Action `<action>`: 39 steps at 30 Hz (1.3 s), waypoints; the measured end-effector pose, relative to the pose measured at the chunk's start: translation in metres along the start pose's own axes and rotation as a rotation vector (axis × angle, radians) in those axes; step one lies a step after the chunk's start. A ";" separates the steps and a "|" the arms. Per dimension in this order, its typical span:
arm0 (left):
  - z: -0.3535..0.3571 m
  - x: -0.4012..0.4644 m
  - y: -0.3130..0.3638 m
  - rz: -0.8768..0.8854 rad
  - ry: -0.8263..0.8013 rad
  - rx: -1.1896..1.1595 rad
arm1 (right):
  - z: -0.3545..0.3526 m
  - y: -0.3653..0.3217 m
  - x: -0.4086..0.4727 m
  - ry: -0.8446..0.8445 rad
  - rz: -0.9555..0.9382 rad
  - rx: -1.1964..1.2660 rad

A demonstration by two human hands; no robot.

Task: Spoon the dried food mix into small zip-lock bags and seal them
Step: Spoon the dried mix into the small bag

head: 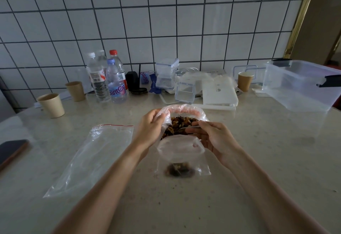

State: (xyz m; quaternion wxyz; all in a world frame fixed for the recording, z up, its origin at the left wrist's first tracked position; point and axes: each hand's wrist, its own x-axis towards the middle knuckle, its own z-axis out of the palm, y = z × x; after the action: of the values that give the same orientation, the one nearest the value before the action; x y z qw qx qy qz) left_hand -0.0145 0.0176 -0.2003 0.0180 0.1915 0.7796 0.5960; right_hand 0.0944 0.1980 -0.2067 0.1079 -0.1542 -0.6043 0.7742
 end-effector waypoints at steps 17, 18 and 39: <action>-0.007 0.005 0.008 -0.008 0.019 -0.013 | -0.011 -0.018 -0.007 0.117 -0.044 0.166; -0.008 0.005 0.009 -0.012 0.014 -0.001 | -0.011 -0.019 -0.008 0.119 -0.041 0.164; -0.034 -0.073 0.024 0.126 -0.154 0.408 | -0.009 -0.042 -0.030 -0.014 -0.325 -0.006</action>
State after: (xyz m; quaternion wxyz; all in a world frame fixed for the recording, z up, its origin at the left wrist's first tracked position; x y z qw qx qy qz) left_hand 0.0513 -0.0323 -0.1822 0.0010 0.2842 0.8670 0.4094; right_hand 0.1251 0.2062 -0.1648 0.2273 -0.0493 -0.6245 0.7456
